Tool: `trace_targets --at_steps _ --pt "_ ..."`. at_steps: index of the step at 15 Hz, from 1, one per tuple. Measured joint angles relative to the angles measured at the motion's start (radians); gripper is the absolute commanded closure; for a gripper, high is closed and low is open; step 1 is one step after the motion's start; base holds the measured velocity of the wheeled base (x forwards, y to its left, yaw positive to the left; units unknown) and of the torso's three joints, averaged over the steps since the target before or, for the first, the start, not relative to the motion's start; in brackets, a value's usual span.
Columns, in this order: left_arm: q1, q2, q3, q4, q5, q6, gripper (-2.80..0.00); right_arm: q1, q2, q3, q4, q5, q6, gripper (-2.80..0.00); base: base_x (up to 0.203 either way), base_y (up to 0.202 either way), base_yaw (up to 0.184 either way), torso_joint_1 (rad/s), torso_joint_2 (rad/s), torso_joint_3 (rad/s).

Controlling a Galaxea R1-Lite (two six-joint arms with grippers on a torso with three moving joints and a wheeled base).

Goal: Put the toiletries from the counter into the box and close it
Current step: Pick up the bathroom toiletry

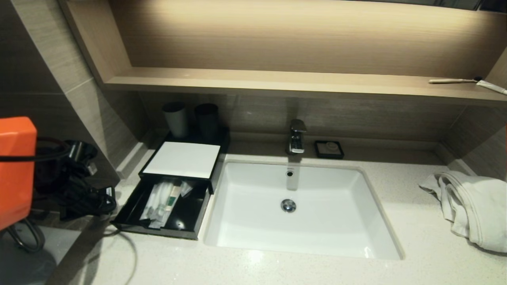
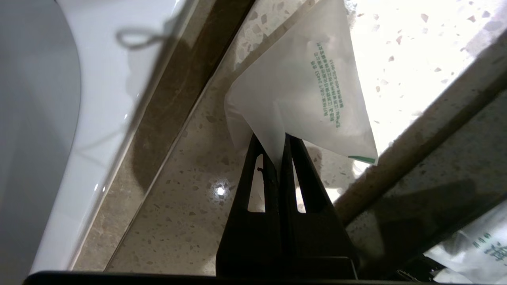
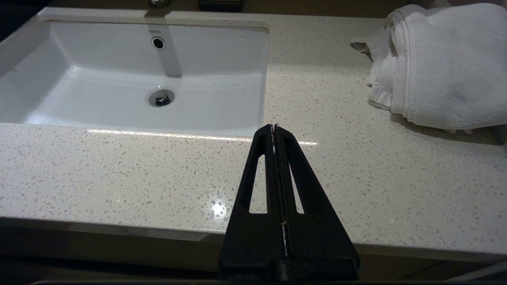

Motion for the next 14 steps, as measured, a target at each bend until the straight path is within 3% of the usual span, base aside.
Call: trace_targets --at_steps 8,14 --pt "-0.008 -0.111 -0.001 0.002 -0.014 -0.002 0.00 0.000 0.000 0.000 0.000 0.000 0.000 0.00 0.000 0.000 0.000 0.000 0.00 0.000" --pt "-0.117 -0.193 -0.024 0.005 -0.035 -0.005 0.00 0.000 0.000 0.000 0.000 0.000 0.000 0.00 0.000 0.000 0.000 0.000 0.00 0.000"
